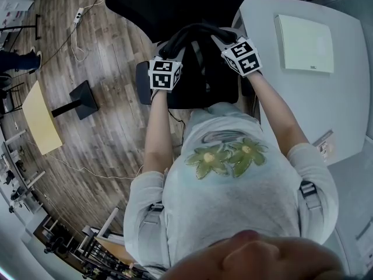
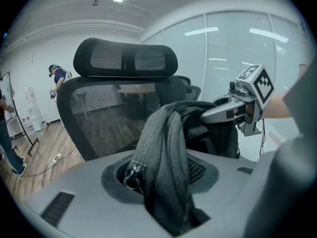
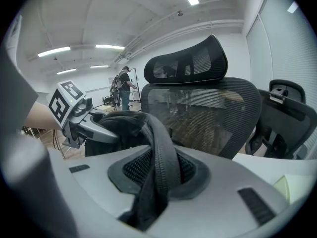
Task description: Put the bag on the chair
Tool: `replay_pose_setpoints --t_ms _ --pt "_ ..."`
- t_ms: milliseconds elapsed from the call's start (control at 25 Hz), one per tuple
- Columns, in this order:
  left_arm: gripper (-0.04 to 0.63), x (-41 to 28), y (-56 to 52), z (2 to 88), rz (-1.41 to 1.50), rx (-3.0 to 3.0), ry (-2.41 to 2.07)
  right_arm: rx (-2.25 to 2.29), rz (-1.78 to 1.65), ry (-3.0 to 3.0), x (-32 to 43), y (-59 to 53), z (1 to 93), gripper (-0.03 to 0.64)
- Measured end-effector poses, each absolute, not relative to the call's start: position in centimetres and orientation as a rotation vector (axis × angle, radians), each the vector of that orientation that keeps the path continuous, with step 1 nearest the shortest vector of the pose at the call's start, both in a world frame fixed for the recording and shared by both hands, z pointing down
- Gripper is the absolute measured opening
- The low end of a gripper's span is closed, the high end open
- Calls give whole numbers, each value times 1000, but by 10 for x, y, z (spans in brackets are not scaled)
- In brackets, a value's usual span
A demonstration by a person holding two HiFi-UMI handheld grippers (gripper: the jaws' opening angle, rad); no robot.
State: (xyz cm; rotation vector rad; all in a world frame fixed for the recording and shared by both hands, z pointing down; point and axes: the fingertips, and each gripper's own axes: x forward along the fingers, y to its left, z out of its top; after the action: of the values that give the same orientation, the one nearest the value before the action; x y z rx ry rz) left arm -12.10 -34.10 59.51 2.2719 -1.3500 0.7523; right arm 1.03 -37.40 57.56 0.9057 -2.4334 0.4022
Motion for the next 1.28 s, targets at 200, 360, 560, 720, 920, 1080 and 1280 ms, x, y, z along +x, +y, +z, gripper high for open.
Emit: replay_pose_setpoints --t_ms 200,360,560,720,920,1080,1280 --pt "209 -125 -357 606 778 2262 -1351 903 455 -2426 8 -390 587 97" --pt "216 -127 -371 618 803 2246 -1323 893 493 -2405 6 -403 599 98" --pt "221 -132 -388 635 826 2217 -1297 871 532 -2380 1 -419 615 100" --pt "222 -136 -397 649 839 2189 -1292 860 563 -2359 -4 -428 628 100" --pt "227 -138 -403 663 840 2162 -1271 841 594 -2341 -7 -434 639 100" --pt "235 -140 -404 662 800 2163 -1232 833 648 -2375 -9 -435 636 105" --pt "247 -143 -394 652 745 2170 -1197 815 691 -2420 -12 -427 625 120"
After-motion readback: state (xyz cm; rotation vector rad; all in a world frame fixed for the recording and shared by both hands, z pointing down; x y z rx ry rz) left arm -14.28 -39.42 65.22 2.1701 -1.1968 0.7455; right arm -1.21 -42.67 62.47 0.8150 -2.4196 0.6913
